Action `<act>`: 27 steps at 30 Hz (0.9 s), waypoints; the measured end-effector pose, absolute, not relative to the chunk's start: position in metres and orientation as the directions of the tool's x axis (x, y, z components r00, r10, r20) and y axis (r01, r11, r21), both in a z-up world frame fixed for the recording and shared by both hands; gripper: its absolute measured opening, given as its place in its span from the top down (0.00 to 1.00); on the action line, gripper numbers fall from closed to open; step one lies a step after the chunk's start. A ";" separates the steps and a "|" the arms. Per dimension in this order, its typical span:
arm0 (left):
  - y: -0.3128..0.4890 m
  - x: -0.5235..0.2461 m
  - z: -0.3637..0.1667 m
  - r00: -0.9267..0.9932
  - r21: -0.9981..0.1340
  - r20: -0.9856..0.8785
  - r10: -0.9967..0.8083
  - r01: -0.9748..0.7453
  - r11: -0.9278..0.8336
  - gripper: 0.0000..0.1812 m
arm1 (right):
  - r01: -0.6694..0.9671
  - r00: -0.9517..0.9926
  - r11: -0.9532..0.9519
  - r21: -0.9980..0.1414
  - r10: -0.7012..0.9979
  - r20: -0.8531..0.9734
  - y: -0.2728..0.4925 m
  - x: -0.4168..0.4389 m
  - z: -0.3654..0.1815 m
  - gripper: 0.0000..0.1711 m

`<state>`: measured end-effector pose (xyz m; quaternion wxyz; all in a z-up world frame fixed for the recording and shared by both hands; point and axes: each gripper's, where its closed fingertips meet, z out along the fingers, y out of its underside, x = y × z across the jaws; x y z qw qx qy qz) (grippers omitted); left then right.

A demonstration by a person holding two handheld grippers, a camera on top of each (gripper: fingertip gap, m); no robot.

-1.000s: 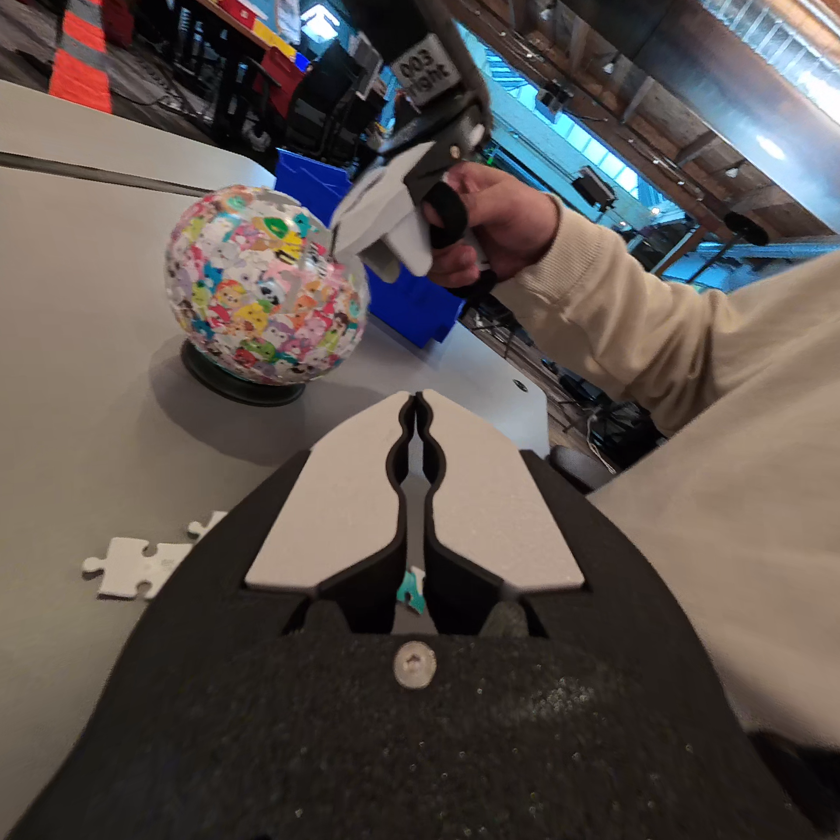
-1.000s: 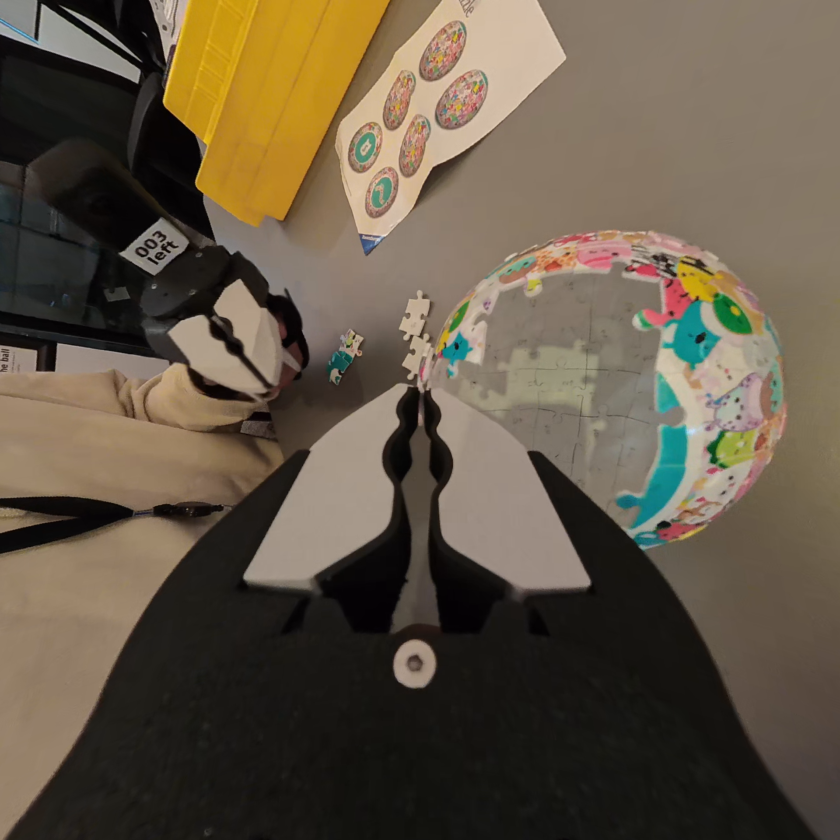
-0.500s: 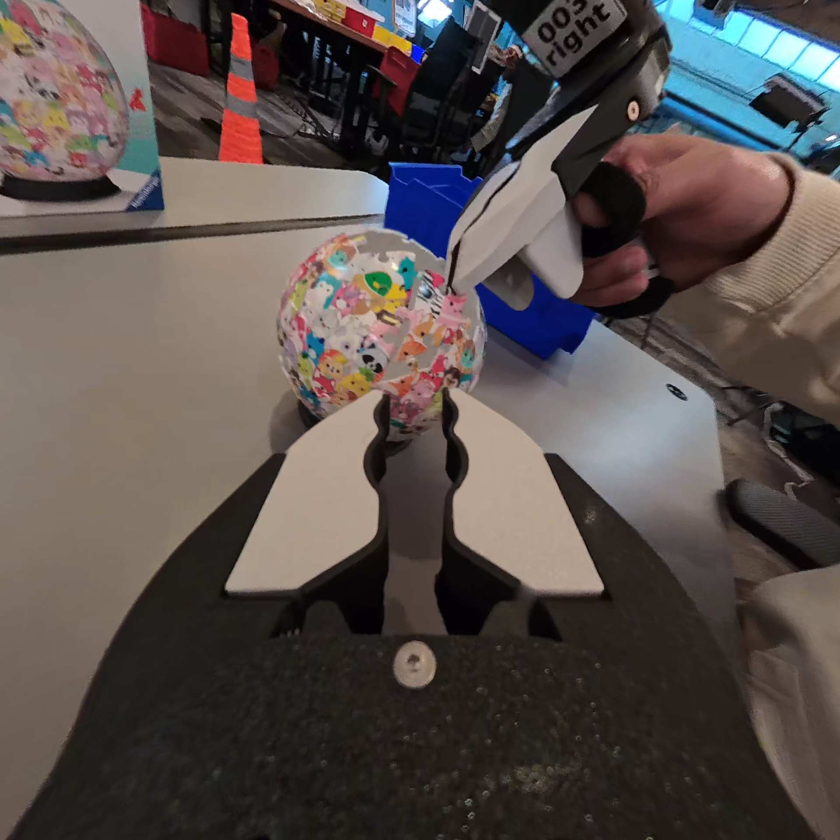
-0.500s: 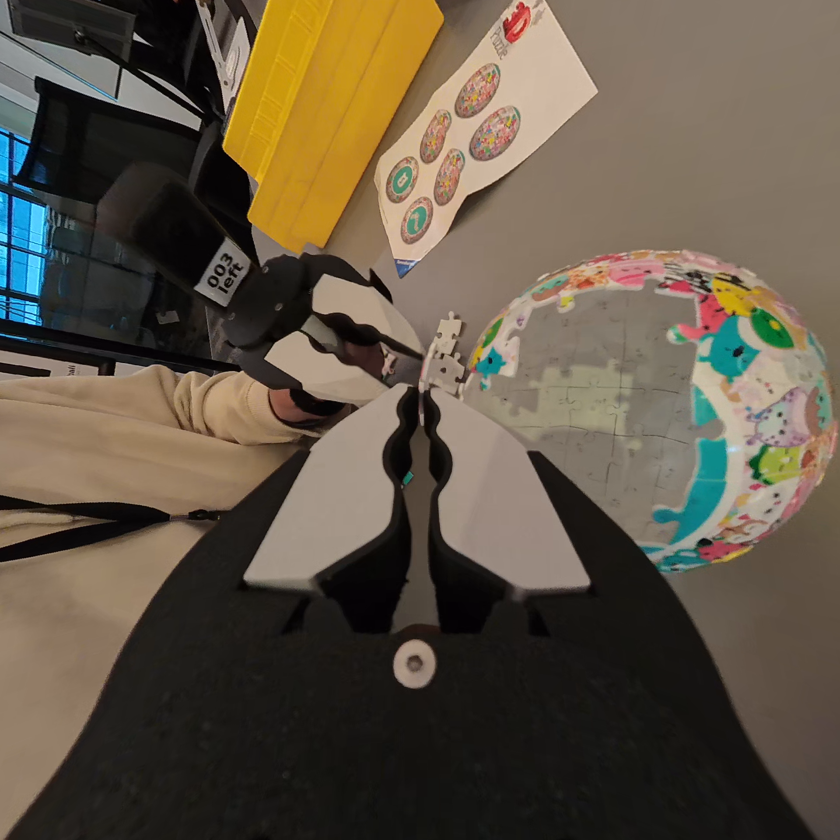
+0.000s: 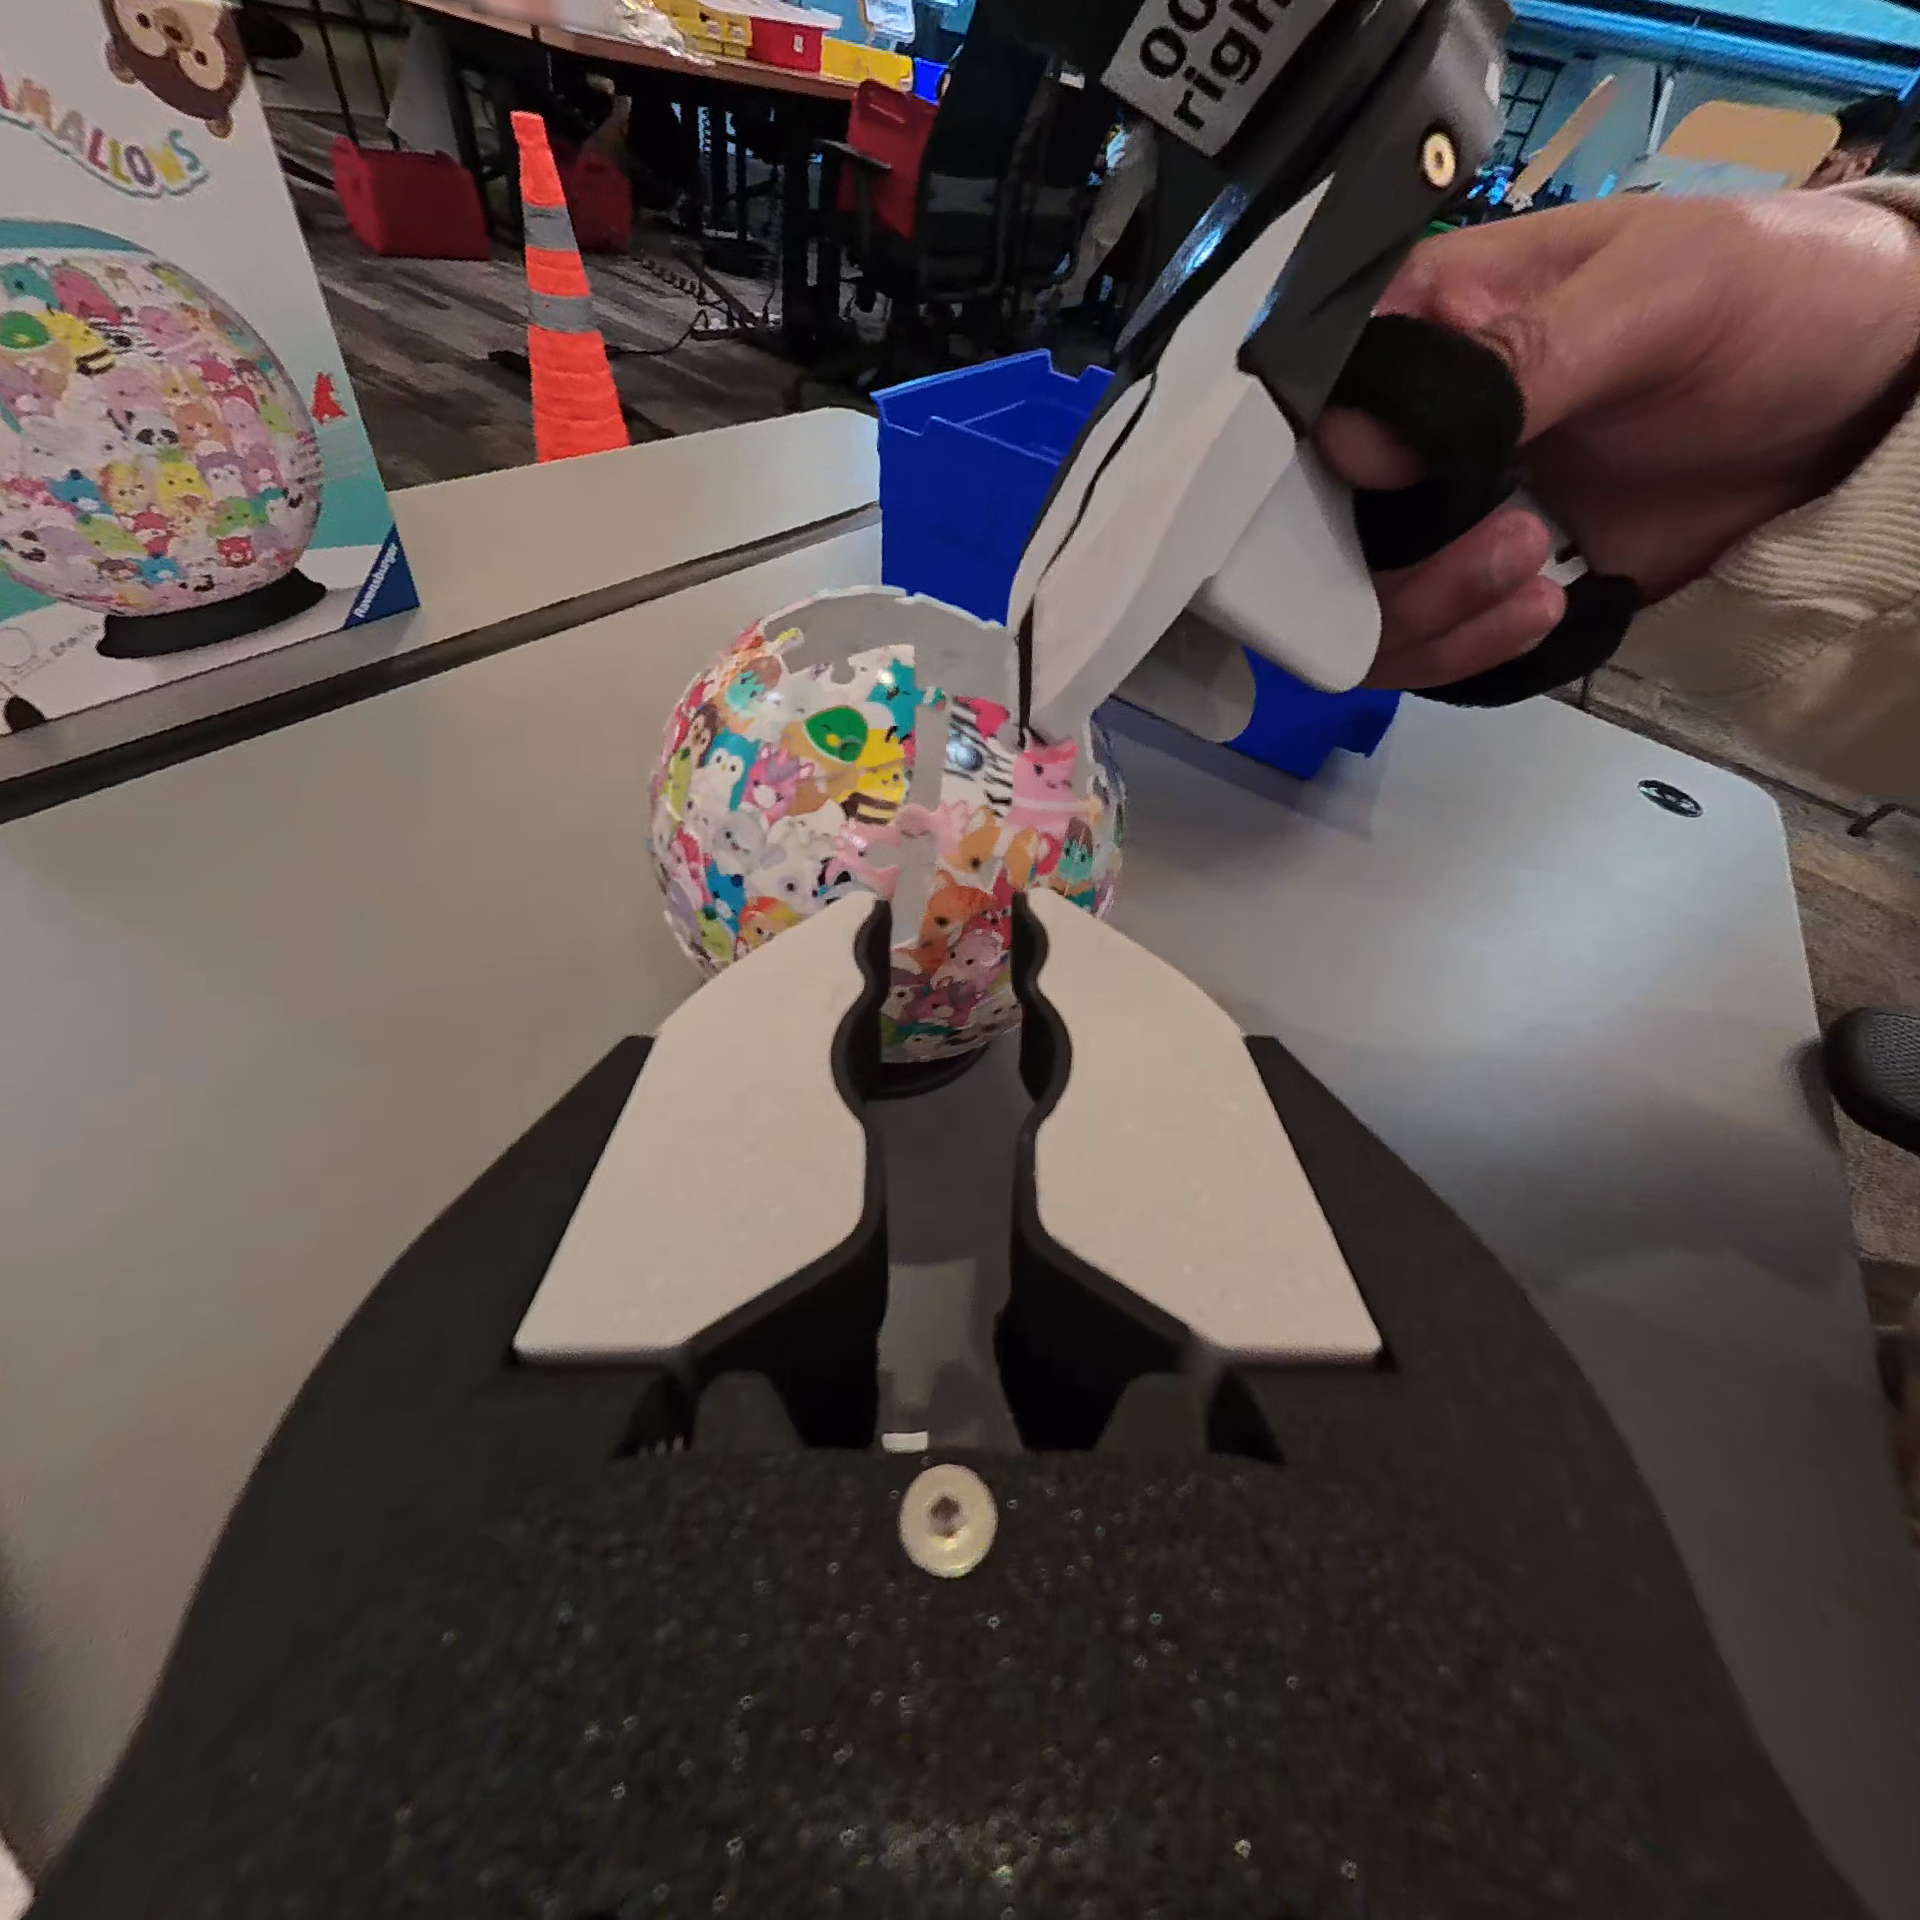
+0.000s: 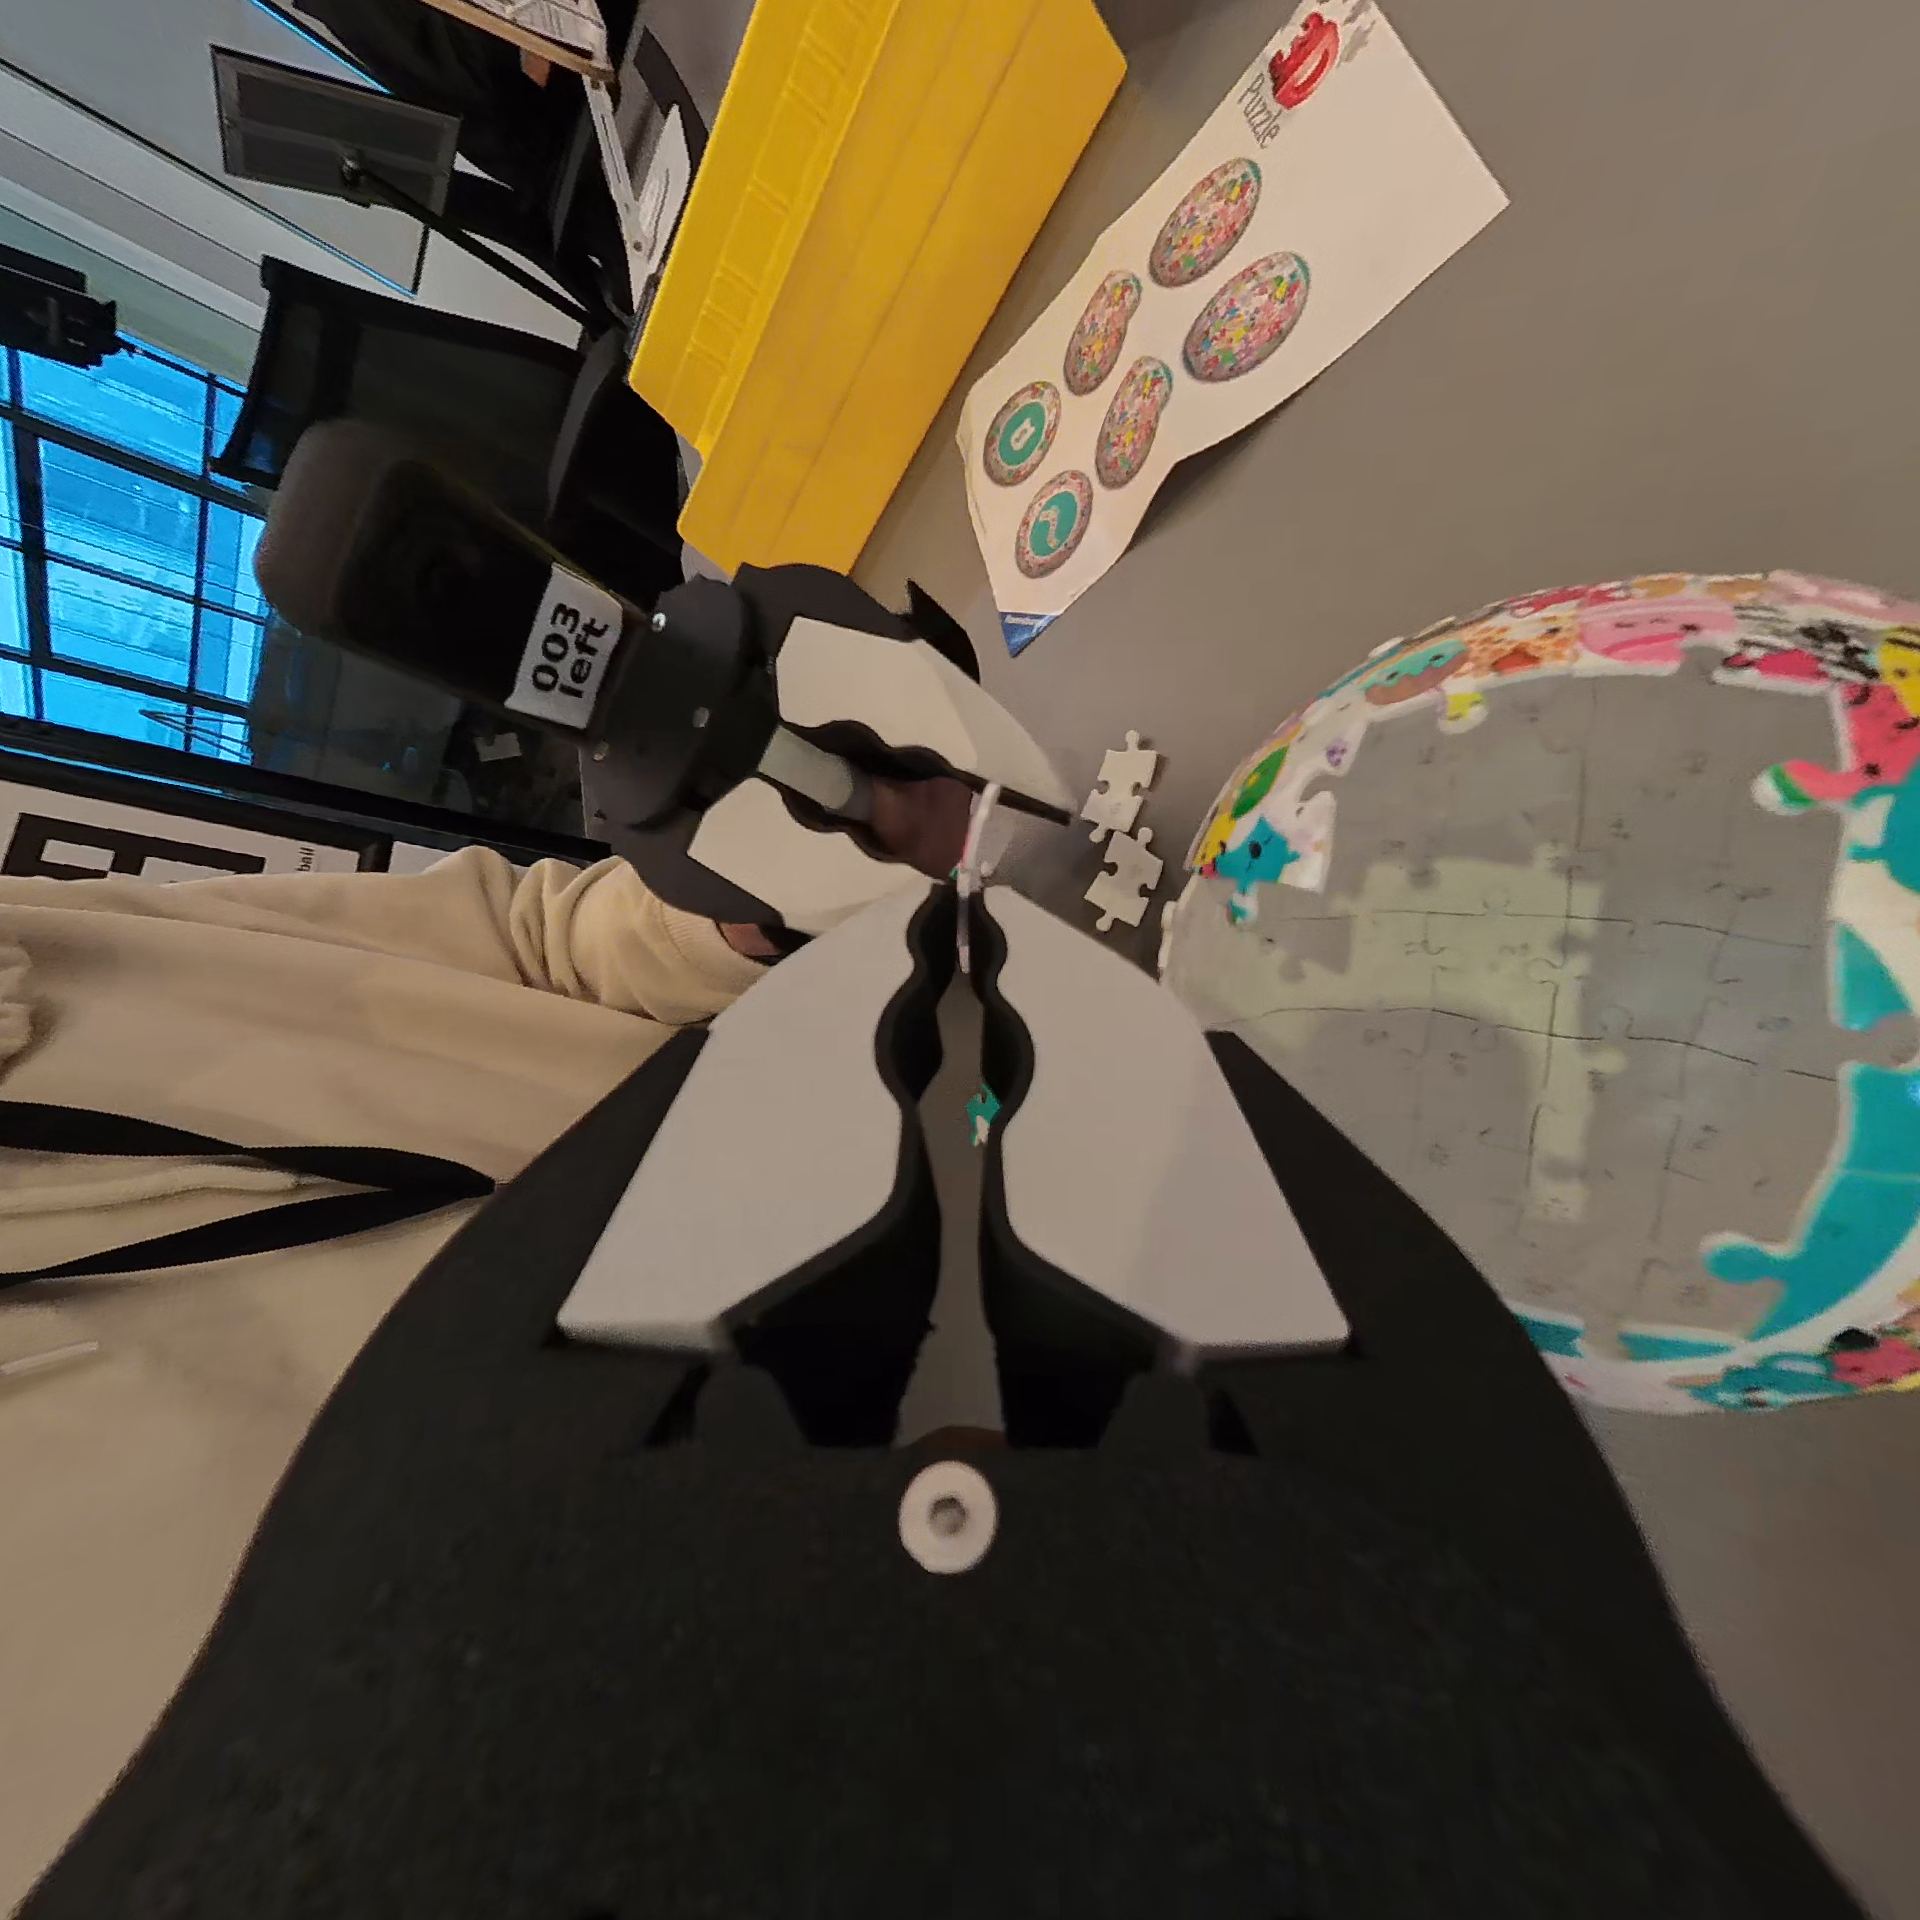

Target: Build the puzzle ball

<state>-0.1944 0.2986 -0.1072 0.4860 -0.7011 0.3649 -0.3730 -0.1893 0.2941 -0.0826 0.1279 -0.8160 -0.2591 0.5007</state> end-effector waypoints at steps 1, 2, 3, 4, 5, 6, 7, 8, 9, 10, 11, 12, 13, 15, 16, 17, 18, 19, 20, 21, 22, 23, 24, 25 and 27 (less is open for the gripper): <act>0.299 -0.194 -0.107 0.460 -0.954 0.163 -0.873 -0.151 -0.258 0.89 | 0.299 0.363 -0.832 -0.467 0.552 -0.751 0.293 -0.189 -0.083 0.99; 0.299 -0.194 -0.107 0.459 -0.955 0.158 -0.874 -0.152 -0.253 0.89 | 0.300 0.360 -0.831 -0.468 0.553 -0.751 0.292 -0.190 -0.083 0.99; 0.298 -0.194 -0.106 0.458 -0.956 0.154 -0.876 -0.155 -0.249 0.91 | 0.300 0.358 -0.831 -0.468 0.553 -0.753 0.291 -0.190 -0.082 0.99; 0.298 -0.195 -0.106 0.457 -0.956 0.151 -0.877 -0.158 -0.247 0.91 | 0.303 0.354 -0.831 -0.467 0.553 -0.754 0.289 -0.190 -0.082 0.99; 0.298 -0.195 -0.107 0.454 -0.955 0.148 -0.878 -0.164 -0.246 0.91 | 0.306 0.354 -0.829 -0.468 0.555 -0.753 0.288 -0.190 -0.082 0.99; 0.297 -0.195 -0.108 0.452 -0.955 0.144 -0.880 -0.171 -0.244 0.92 | 0.310 0.355 -0.827 -0.469 0.558 -0.750 0.288 -0.189 -0.082 0.99; 0.297 -0.195 -0.108 0.450 -0.954 0.140 -0.882 -0.176 -0.242 0.92 | 0.317 0.359 -0.825 -0.468 0.561 -0.746 0.287 -0.189 -0.083 0.99; 0.296 -0.195 -0.108 0.448 -0.954 0.138 -0.883 -0.179 -0.240 0.92 | 0.323 0.359 -0.822 -0.469 0.565 -0.742 0.287 -0.188 -0.084 0.99; 0.295 -0.194 -0.108 0.445 -0.954 0.136 -0.885 -0.181 -0.237 0.93 | 0.327 0.354 -0.817 -0.474 0.571 -0.740 0.286 -0.189 -0.083 0.99; 0.295 -0.194 -0.108 0.444 -0.955 0.135 -0.886 -0.182 -0.236 0.93 | 0.331 0.352 -0.813 -0.479 0.577 -0.737 0.286 -0.189 -0.082 0.99; 0.295 -0.195 -0.108 0.444 -0.954 0.134 -0.886 -0.183 -0.236 0.93 | 0.336 0.354 -0.809 -0.482 0.583 -0.731 0.285 -0.189 -0.082 0.99; 0.294 -0.195 -0.107 0.444 -0.955 0.133 -0.886 -0.182 -0.235 0.93 | 0.342 0.356 -0.804 -0.486 0.589 -0.725 0.285 -0.189 -0.083 0.99; 0.295 -0.195 -0.107 0.446 -0.955 0.132 -0.885 -0.181 -0.234 0.93 | 0.348 0.359 -0.801 -0.487 0.594 -0.720 0.285 -0.189 -0.083 0.99; 0.295 -0.196 -0.106 0.452 -0.956 0.123 -0.883 -0.184 -0.228 0.93 | 0.358 0.365 -0.796 -0.489 0.601 -0.711 0.285 -0.189 -0.084 0.98; 0.295 -0.196 -0.106 0.453 -0.956 0.123 -0.883 -0.186 -0.228 0.93 | 0.361 0.369 -0.795 -0.488 0.602 -0.708 0.286 -0.189 -0.085 0.98; 0.296 -0.196 -0.105 0.455 -0.956 0.124 -0.882 -0.184 -0.229 0.93 | 0.361 0.370 -0.793 -0.490 0.604 -0.706 0.286 -0.188 -0.085 0.98; 0.296 -0.196 -0.105 0.456 -0.956 0.125 -0.881 -0.181 -0.230 0.93 | 0.359 0.369 -0.794 -0.490 0.603 -0.707 0.287 -0.188 -0.085 0.98; 0.296 -0.196 -0.106 0.455 -0.955 0.127 -0.881 -0.183 -0.232 0.93 | 0.358 0.367 -0.797 -0.487 0.600 -0.711 0.287 -0.189 -0.084 0.98; 0.296 -0.196 -0.106 0.456 -0.955 0.129 -0.881 -0.184 -0.235 0.93 | 0.359 0.366 -0.798 -0.484 0.597 -0.714 0.286 -0.189 -0.085 0.98; 0.296 -0.196 -0.107 0.459 -0.955 0.129 -0.879 -0.182 -0.235 0.93 | 0.360 0.366 -0.798 -0.483 0.598 -0.713 0.287 -0.188 -0.085 0.98; 0.296 -0.195 -0.107 0.460 -0.955 0.130 -0.878 -0.179 -0.235 0.93 | 0.361 0.368 -0.797 -0.484 0.599 -0.711 0.287 -0.188 -0.086 0.98; 0.296 -0.195 -0.107 0.462 -0.956 0.131 -0.877 -0.176 -0.236 0.93 | 0.362 0.369 -0.798 -0.482 0.597 -0.712 0.287 -0.188 -0.086 0.98; 0.296 -0.195 -0.107 0.463 -0.957 0.132 -0.877 -0.171 -0.235 0.93 | 0.362 0.367 -0.798 -0.482 0.597 -0.713 0.287 -0.187 -0.086 0.98; 0.296 -0.194 -0.107 0.461 -0.958 0.133 -0.877 -0.168 -0.234 0.93 | 0.359 0.363 -0.796 -0.487 0.599 -0.714 0.287 -0.187 -0.085 0.99; 0.297 -0.197 -0.110 0.471 -0.953 0.138 -0.871 -0.175 -0.246 0.94 | 0.355 0.376 -0.794 -0.494 0.605 -0.702 0.292 -0.183 -0.086 0.99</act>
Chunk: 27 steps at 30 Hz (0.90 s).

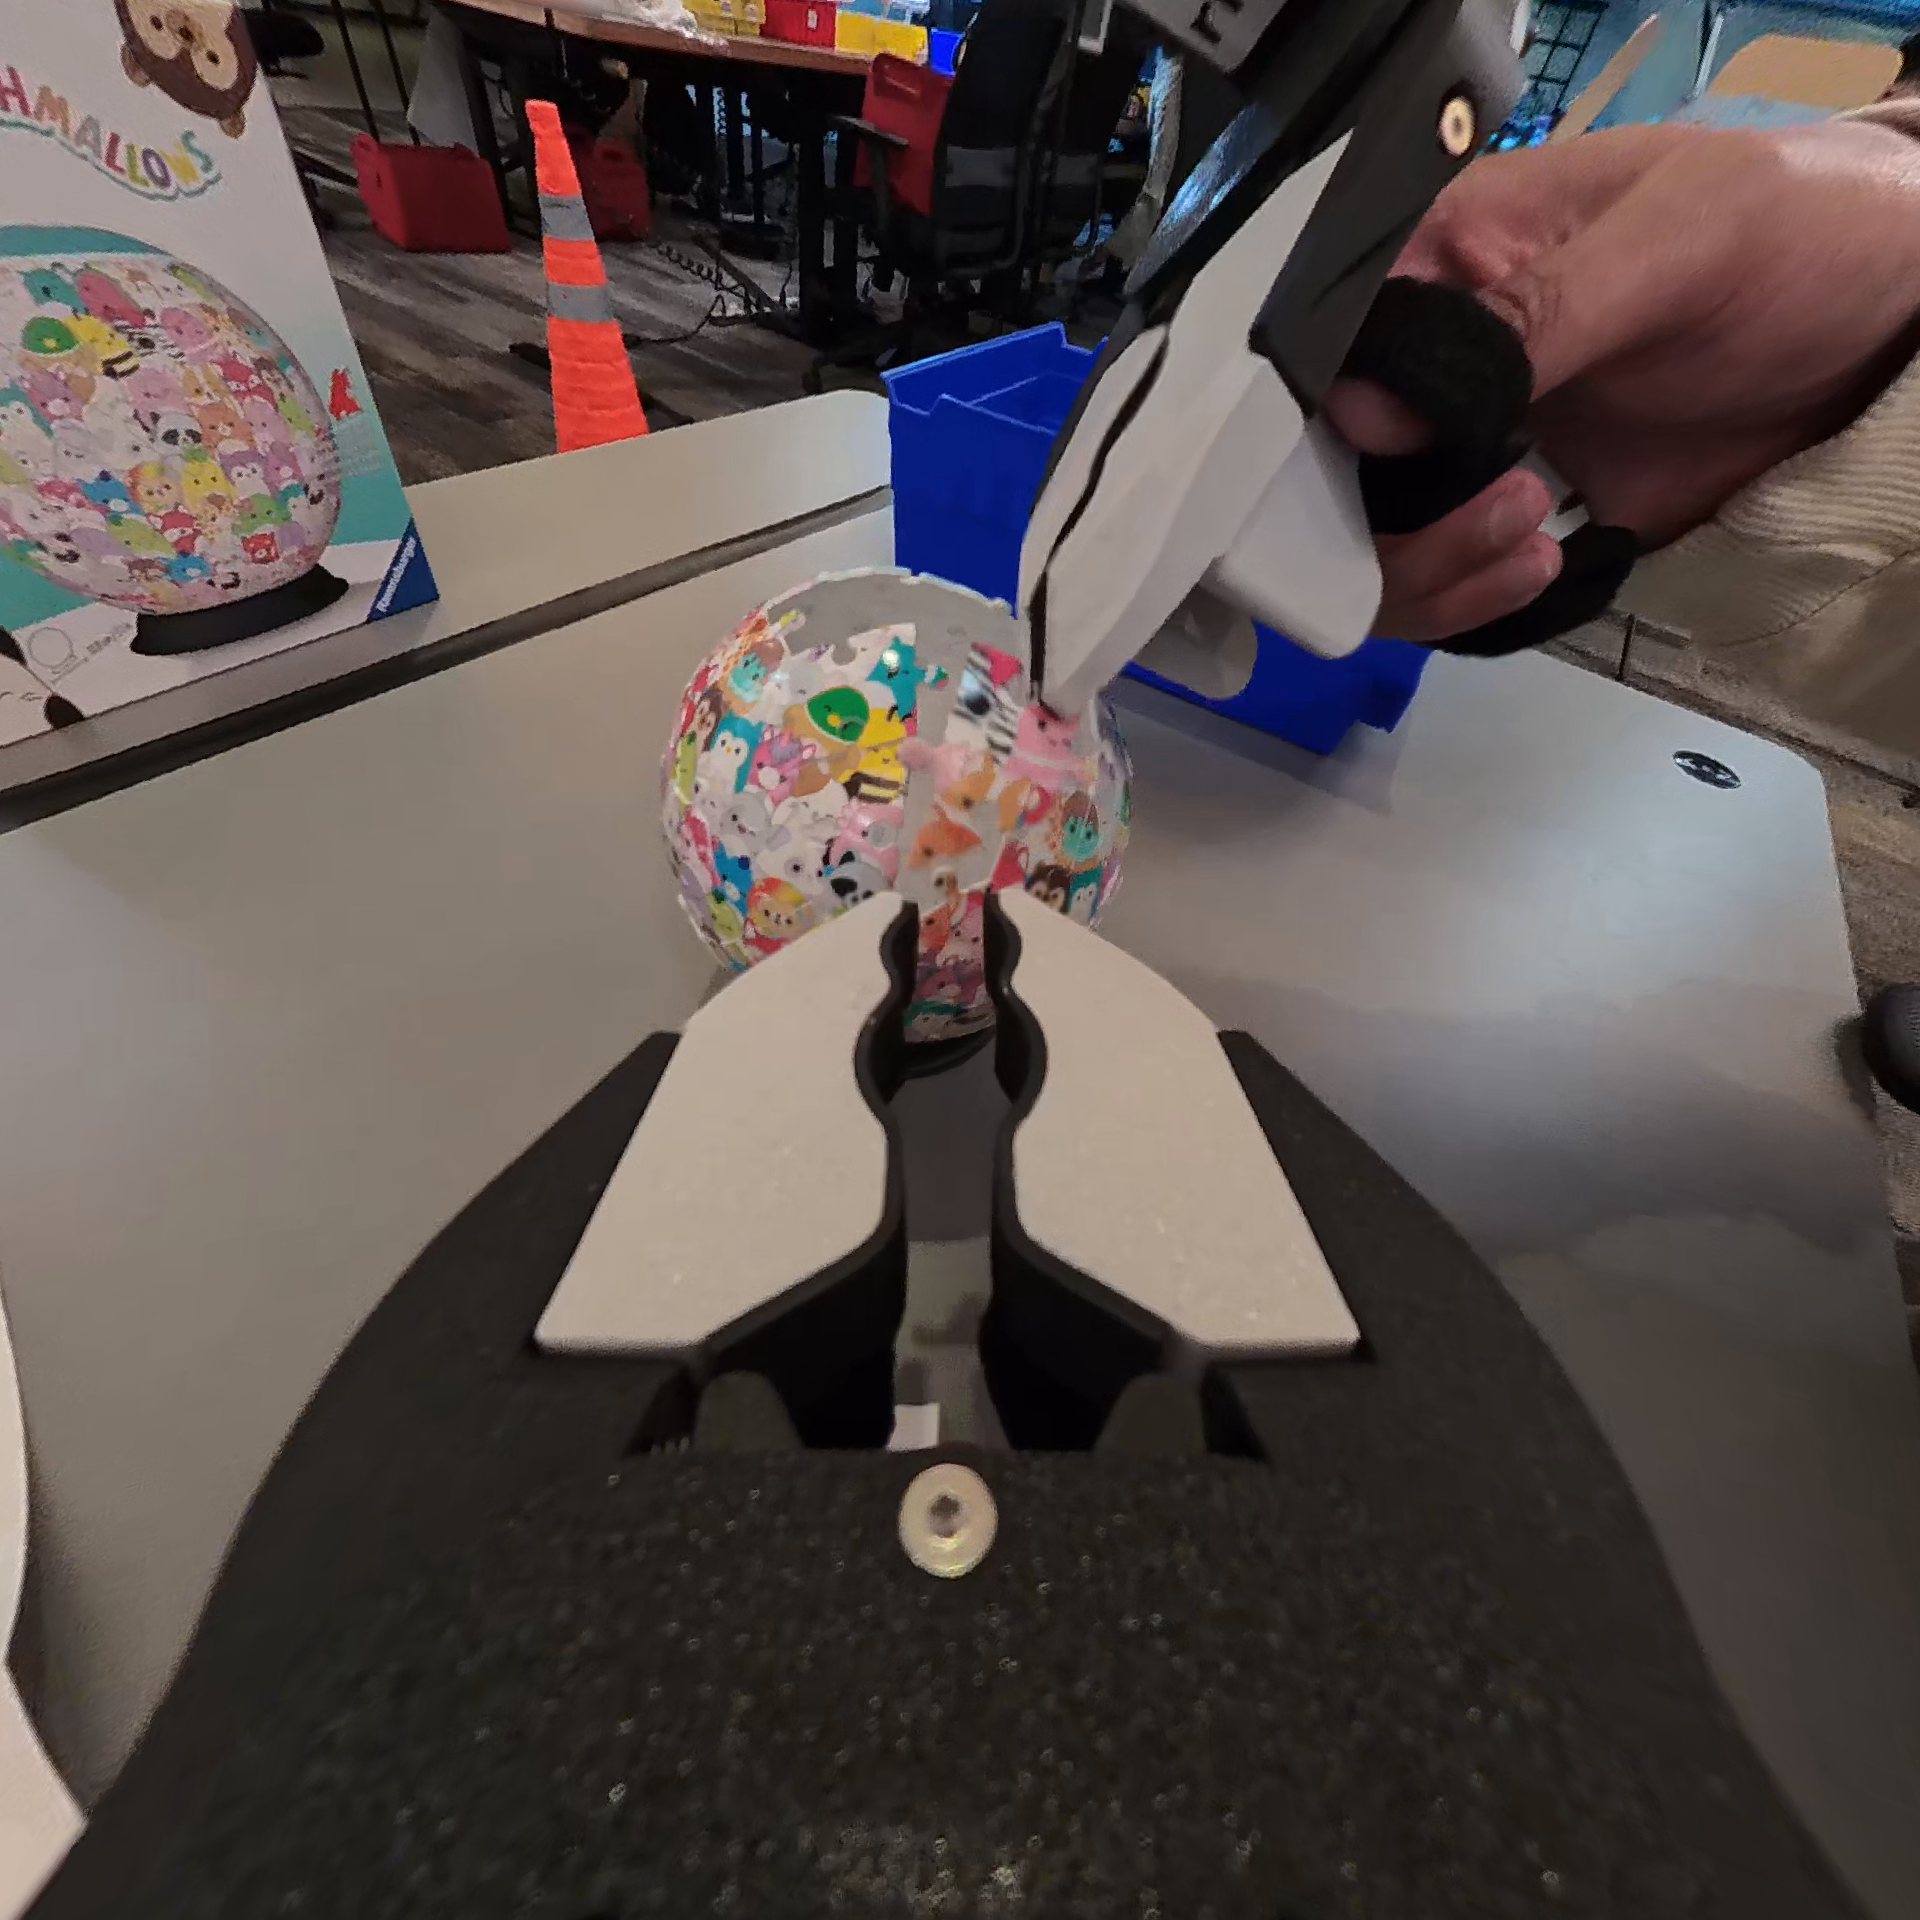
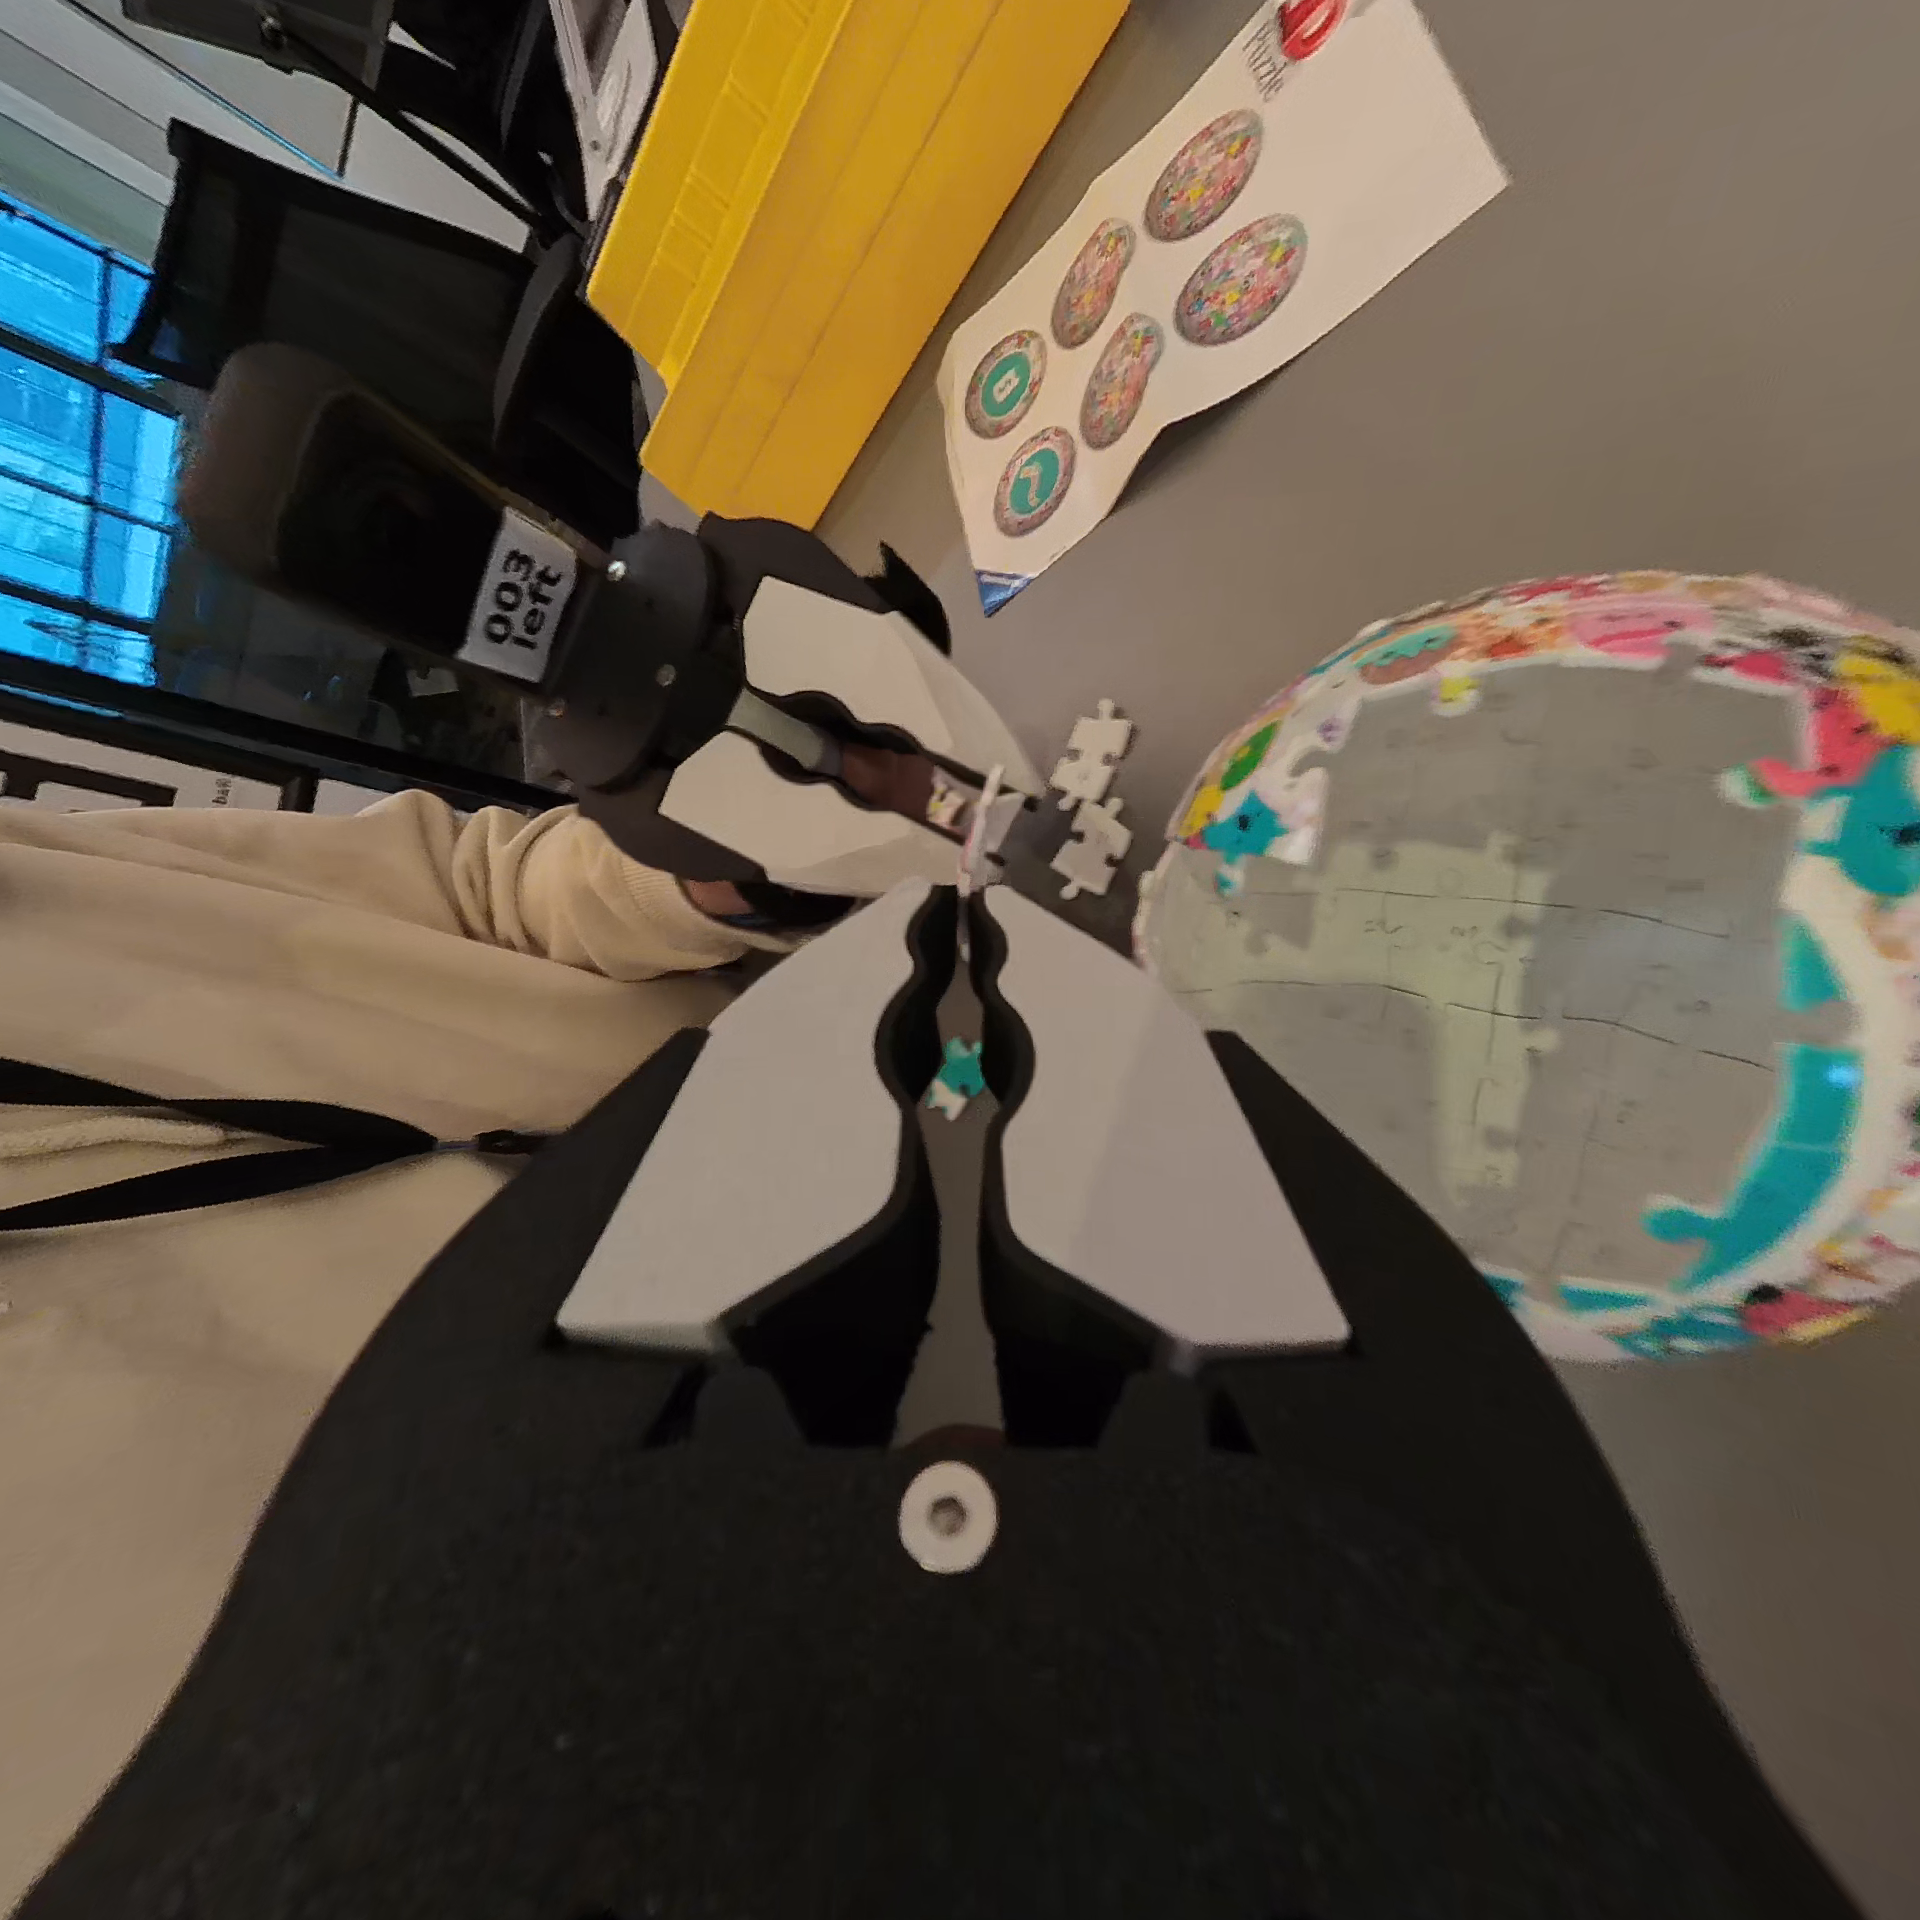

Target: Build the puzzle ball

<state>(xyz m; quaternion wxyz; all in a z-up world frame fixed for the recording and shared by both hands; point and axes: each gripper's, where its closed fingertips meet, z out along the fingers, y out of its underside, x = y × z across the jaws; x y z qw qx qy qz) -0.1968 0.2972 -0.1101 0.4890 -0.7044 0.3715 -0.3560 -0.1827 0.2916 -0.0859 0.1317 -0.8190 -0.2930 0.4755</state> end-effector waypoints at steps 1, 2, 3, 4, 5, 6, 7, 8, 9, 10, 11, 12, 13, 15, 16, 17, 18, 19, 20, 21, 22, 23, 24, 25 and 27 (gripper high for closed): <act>0.297 -0.198 -0.111 0.468 -0.952 0.146 -0.871 -0.173 -0.252 0.95 | 0.353 0.398 -0.788 -0.505 0.615 -0.681 0.296 -0.179 -0.088 0.99; 0.297 -0.200 -0.112 0.465 -0.951 0.158 -0.871 -0.164 -0.261 0.95 | 0.366 0.413 -0.780 -0.508 0.625 -0.662 0.299 -0.175 -0.092 0.99; 0.297 -0.201 -0.112 0.466 -0.951 0.170 -0.869 -0.154 -0.268 0.96 | 0.387 0.426 -0.769 -0.508 0.638 -0.641 0.300 -0.173 -0.096 0.99; 0.297 -0.202 -0.112 0.467 -0.950 0.177 -0.866 -0.147 -0.274 0.97 | 0.403 0.441 -0.760 -0.510 0.649 -0.620 0.303 -0.171 -0.100 0.99; 0.297 -0.203 -0.113 0.468 -0.949 0.181 -0.865 -0.148 -0.278 0.97 | 0.416 0.453 -0.755 -0.506 0.655 -0.605 0.304 -0.170 -0.103 0.99; 0.298 -0.203 -0.114 0.467 -0.947 0.181 -0.865 -0.154 -0.281 0.97 | 0.424 0.454 -0.752 -0.506 0.659 -0.600 0.305 -0.170 -0.104 0.99; 0.298 -0.203 -0.115 0.467 -0.947 0.179 -0.866 -0.157 -0.280 0.97 | 0.425 0.446 -0.750 -0.507 0.661 -0.603 0.305 -0.172 -0.103 0.99; 0.298 -0.203 -0.115 0.467 -0.947 0.177 -0.866 -0.158 -0.279 0.98 | 0.429 0.442 -0.749 -0.504 0.661 -0.606 0.305 -0.174 -0.103 0.99; 0.298 -0.203 -0.116 0.467 -0.947 0.178 -0.866 -0.159 -0.280 0.98 | 0.435 0.444 -0.749 -0.500 0.661 -0.605 0.305 -0.174 -0.104 0.99; 0.298 -0.203 -0.116 0.466 -0.946 0.180 -0.867 -0.160 -0.282 0.98 | 0.438 0.443 -0.752 -0.492 0.657 -0.610 0.304 -0.175 -0.105 0.99; 0.297 -0.203 -0.116 0.464 -0.945 0.181 -0.867 -0.161 -0.283 0.98 | 0.436 0.441 -0.759 -0.484 0.649 -0.620 0.304 -0.176 -0.105 0.99; 0.297 -0.202 -0.117 0.464 -0.945 0.179 -0.868 -0.163 -0.282 0.98 | 0.430 0.442 -0.765 -0.479 0.642 -0.627 0.303 -0.176 -0.105 0.99; 0.297 -0.202 -0.117 0.463 -0.946 0.176 -0.868 -0.166 -0.280 0.98 | 0.427 0.443 -0.769 -0.476 0.637 -0.631 0.303 -0.176 -0.106 0.99; 0.297 -0.201 -0.117 0.463 -0.946 0.172 -0.869 -0.168 -0.277 0.98 | 0.429 0.452 -0.770 -0.473 0.636 -0.625 0.304 -0.174 -0.108 0.99; 0.297 -0.201 -0.117 0.461 -0.946 0.174 -0.870 -0.167 -0.278 0.98 | 0.431 0.460 -0.767 -0.476 0.640 -0.616 0.305 -0.173 -0.109 0.99; 0.297 -0.200 -0.118 0.459 -0.946 0.177 -0.871 -0.166 -0.280 0.98 | 0.437 0.464 -0.763 -0.476 0.645 -0.608 0.305 -0.172 -0.110 0.99; 0.297 -0.200 -0.118 0.458 -0.945 0.180 -0.871 -0.165 -0.282 0.98 | 0.445 0.462 -0.759 -0.476 0.649 -0.604 0.305 -0.171 -0.110 0.99; 0.297 -0.199 -0.118 0.457 -0.944 0.183 -0.871 -0.165 -0.286 0.98 | 0.449 0.462 -0.756 -0.476 0.652 -0.601 0.305 -0.171 -0.109 0.99; 0.297 -0.199 -0.119 0.456 -0.943 0.186 -0.871 -0.165 -0.288 0.98 | 0.453 0.464 -0.756 -0.473 0.653 -0.599 0.305 -0.170 -0.110 0.99; 0.297 -0.198 -0.119 0.455 -0.943 0.186 -0.871 -0.165 -0.288 0.98 | 0.458 0.463 -0.756 -0.467 0.652 -0.601 0.305 -0.170 -0.110 0.99; 0.297 -0.198 -0.119 0.455 -0.943 0.186 -0.871 -0.165 -0.288 0.98 | 0.463 0.461 -0.757 -0.462 0.650 -0.604 0.304 -0.171 -0.110 0.99; 0.297 -0.198 -0.119 0.456 -0.943 0.186 -0.870 -0.165 -0.288 0.98 | 0.471 0.462 -0.755 -0.456 0.651 -0.602 0.304 -0.171 -0.111 0.99; 0.297 -0.198 -0.119 0.457 -0.944 0.184 -0.870 -0.165 -0.286 0.98 | 0.478 0.463 -0.754 -0.451 0.652 -0.600 0.303 -0.171 -0.111 0.99; 0.298 -0.198 -0.118 0.457 -0.944 0.184 -0.870 -0.163 -0.286 0.98 | 0.479 0.463 -0.755 -0.447 0.650 -0.602 0.303 -0.171 -0.111 0.99; 0.298 -0.198 -0.118 0.456 -0.944 0.185 -0.871 -0.162 -0.286 0.98 | 0.476 0.459 -0.764 -0.435 0.638 -0.618 0.302 -0.172 -0.109 0.99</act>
